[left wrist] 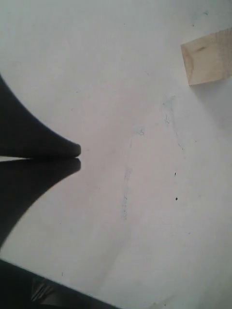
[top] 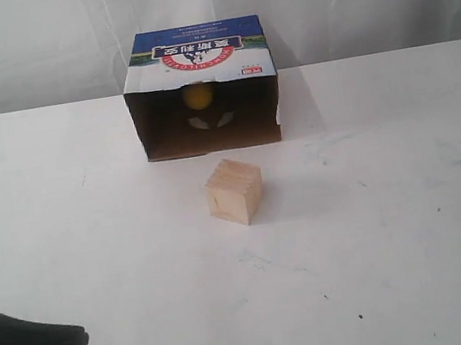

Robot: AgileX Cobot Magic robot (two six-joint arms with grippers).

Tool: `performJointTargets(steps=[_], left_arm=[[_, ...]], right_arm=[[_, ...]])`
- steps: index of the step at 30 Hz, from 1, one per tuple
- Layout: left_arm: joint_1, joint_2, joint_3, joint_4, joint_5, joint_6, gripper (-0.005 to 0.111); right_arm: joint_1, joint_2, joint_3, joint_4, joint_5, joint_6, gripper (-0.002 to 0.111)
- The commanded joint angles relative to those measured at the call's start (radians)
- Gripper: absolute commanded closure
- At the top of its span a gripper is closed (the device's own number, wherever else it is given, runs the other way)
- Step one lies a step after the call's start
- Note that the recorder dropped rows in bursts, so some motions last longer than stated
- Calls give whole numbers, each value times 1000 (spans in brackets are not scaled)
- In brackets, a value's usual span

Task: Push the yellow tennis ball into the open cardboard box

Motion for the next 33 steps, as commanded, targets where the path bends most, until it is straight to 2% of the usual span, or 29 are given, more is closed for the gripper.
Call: performJointTargets(steps=[1, 3, 6, 8, 11, 12, 15, 22, 33], left_arm=[[-4, -101, 62, -35, 46, -8, 107], [-4, -139, 73, -62, 56, -8, 107], [-4, -151, 73, -206, 60, -8, 107], [-4, -149, 73, -247, 52, -8, 107], [-4, -148, 73, -250, 89, 3, 107], [-4, -148, 73, -248, 148, 24, 107], [-4, -148, 73, -181, 204, 71, 107], [-4, -148, 70, -187, 175, 259, 107], [-4, -150, 73, -167, 171, 263, 107]], right_arm=[[-3, -5, -4, -11, -3, -2, 108], [-3, -5, -4, -11, -3, -2, 108], [-3, -5, -4, -11, -3, -2, 108], [-3, -5, -4, -11, -5, -2, 108], [-3, -5, -4, -11, -5, -2, 108], [-3, -5, -4, -11, -5, -2, 108], [-3, -5, -4, -11, -5, -2, 108], [-3, -5, -4, -11, -3, -2, 108], [-3, -5, -4, -11, -5, -2, 108]])
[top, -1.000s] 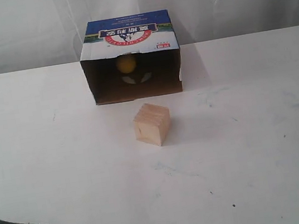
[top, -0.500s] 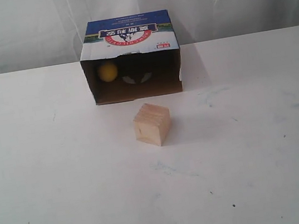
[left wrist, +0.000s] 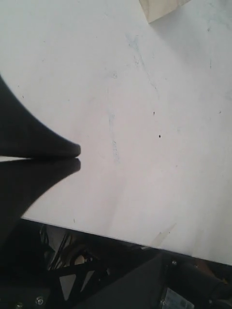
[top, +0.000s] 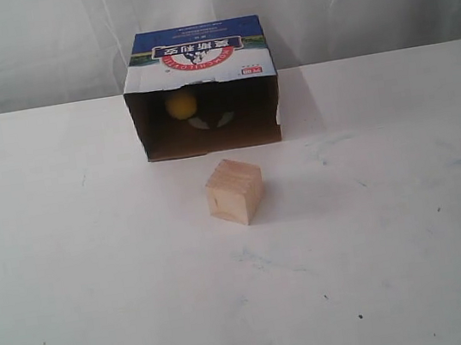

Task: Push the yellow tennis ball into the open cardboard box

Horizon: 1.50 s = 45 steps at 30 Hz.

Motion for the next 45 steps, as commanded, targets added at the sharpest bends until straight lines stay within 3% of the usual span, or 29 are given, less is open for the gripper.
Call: performJointTargets(steps=[1, 14, 31, 40, 43, 45], left_arm=[[-4, -21, 12, 0, 2, 3, 107], [-4, -431, 159, 104, -229, -8, 107], [-4, -455, 250, 176, -407, -32, 107], [-4, -455, 250, 602, -425, -610, 107], [-4, -455, 259, 726, -477, -771, 107], [-4, -473, 305, 788, -583, -861, 107]], right_arm=[[-3, -5, -4, -11, -5, -2, 108], [-3, -5, -4, -11, -3, -2, 108], [-3, -5, -4, -11, -6, -2, 108], [-3, -5, -4, -11, -3, -2, 108], [-3, -5, -4, -11, -3, -2, 108], [-3, -5, -4, -11, -5, -2, 108]])
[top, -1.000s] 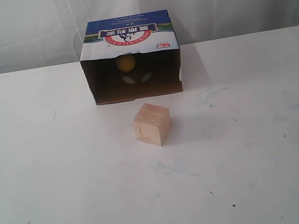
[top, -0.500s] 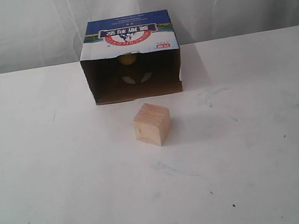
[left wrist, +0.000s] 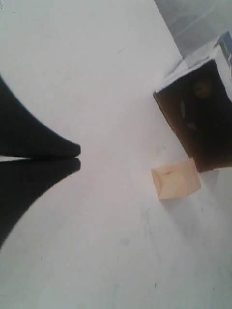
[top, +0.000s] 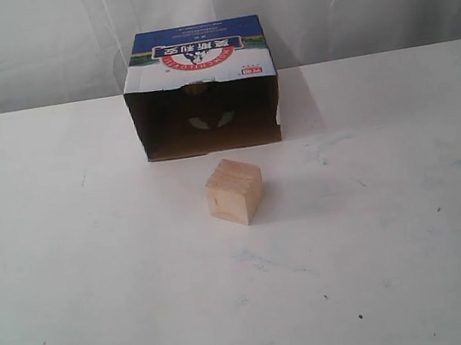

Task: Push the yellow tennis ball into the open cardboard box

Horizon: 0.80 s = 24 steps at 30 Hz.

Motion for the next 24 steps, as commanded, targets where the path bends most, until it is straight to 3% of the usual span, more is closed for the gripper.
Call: performJointTargets(steps=[1, 3, 12, 18, 24], left_arm=[[-4, -35, 82, 144, -178, -223, 107], [-4, -86, 84, 152, -218, -248, 107], [-2, -131, 84, 163, -46, -317, 107], [-2, -131, 84, 305, -46, -497, 107], [-2, -131, 84, 316, -46, -517, 107]], right_arm=[[-3, -5, -4, -11, -5, -2, 108], [-3, -5, -4, -11, -5, -2, 108], [-3, -5, -4, -11, -5, -2, 108], [-3, -5, -4, -11, -3, -2, 108], [-3, -5, -4, -11, -3, -2, 108]])
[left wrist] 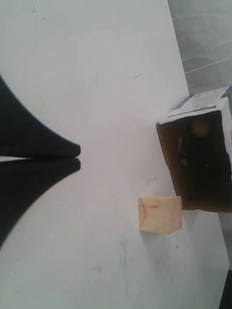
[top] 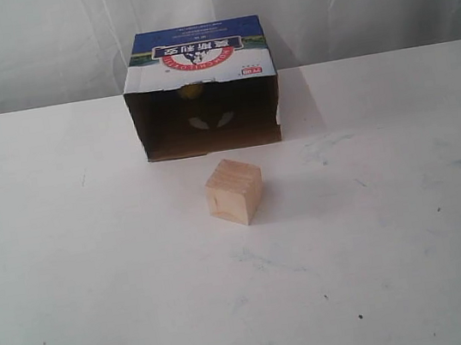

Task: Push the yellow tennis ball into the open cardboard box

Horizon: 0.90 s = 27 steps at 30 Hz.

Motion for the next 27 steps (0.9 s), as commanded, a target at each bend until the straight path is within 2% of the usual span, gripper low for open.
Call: performJointTargets(steps=[1, 24, 27], left_arm=[[-2, -6, 4, 9, 5, -21, 107], [-2, -6, 4, 9, 1, -19, 107], [17, -6, 4, 9, 0, -18, 107]], right_arm=[[-3, -5, -4, -11, -3, -2, 108], [-3, -5, -4, -11, -3, -2, 108], [-3, -5, -4, -11, -3, -2, 108]])
